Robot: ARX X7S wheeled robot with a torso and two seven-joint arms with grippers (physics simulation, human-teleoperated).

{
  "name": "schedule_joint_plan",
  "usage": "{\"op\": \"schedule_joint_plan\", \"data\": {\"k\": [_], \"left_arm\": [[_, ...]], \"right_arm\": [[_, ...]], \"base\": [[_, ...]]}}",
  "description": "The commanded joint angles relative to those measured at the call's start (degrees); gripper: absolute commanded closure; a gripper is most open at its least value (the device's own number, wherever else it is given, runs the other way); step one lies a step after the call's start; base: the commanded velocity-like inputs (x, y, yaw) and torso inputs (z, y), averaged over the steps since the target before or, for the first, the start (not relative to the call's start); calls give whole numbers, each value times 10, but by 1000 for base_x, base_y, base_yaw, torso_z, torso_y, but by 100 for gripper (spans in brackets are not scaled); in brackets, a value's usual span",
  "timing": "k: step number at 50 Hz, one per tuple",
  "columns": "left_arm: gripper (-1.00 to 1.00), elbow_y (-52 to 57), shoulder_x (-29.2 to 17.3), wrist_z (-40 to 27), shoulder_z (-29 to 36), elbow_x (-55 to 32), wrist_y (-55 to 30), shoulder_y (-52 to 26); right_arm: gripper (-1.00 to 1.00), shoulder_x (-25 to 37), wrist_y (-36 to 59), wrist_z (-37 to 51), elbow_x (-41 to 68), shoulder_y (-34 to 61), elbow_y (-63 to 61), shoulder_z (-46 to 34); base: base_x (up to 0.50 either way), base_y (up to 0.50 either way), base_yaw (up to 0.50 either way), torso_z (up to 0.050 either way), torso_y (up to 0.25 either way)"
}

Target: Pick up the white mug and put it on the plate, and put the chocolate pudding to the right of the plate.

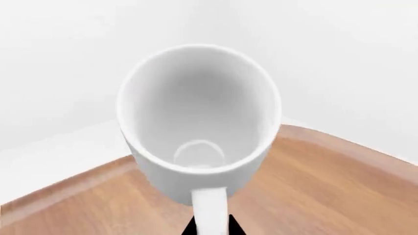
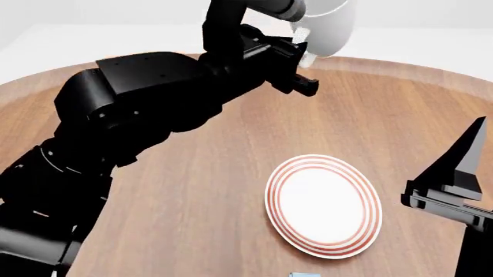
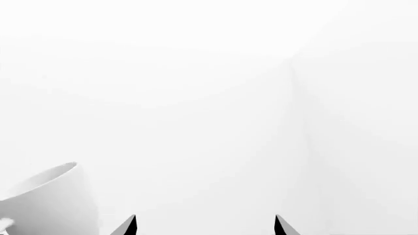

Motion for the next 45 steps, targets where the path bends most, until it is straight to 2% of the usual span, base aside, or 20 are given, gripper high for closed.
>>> {"op": "schedule_joint_plan", "data": {"k": [1, 10, 21, 35, 42, 45], "left_arm": [[100, -131, 44, 72, 7, -39, -46, -54], [100, -238, 89, 84, 2, -67, -56, -48], [100, -293, 108, 76, -19, -105, -58, -32], [100, -341, 131, 84, 8, -111, -44, -20], [100, -342, 132, 86, 21, -140, -41, -8], [100, -377, 135, 88, 43, -166, -23, -13]], "right_arm": [[-100, 1, -2, 2, 0, -1, 2, -1], [-100, 3, -4, 3, 4, -3, 2, 1], [-100, 5, -7, 4, 4, -6, 0, -2], [-100, 7, -8, 7, 5, -6, 2, -1], [-100, 7, -6, 9, 6, -6, 3, -2], [-100, 7, -9, 9, 6, -6, 6, -2]], "base": [[0, 0, 0, 0, 0], [0, 0, 0, 0, 0], [0, 0, 0, 0, 0], [0, 0, 0, 0, 1], [0, 0, 0, 0, 0], [0, 0, 0, 0, 0]]}}
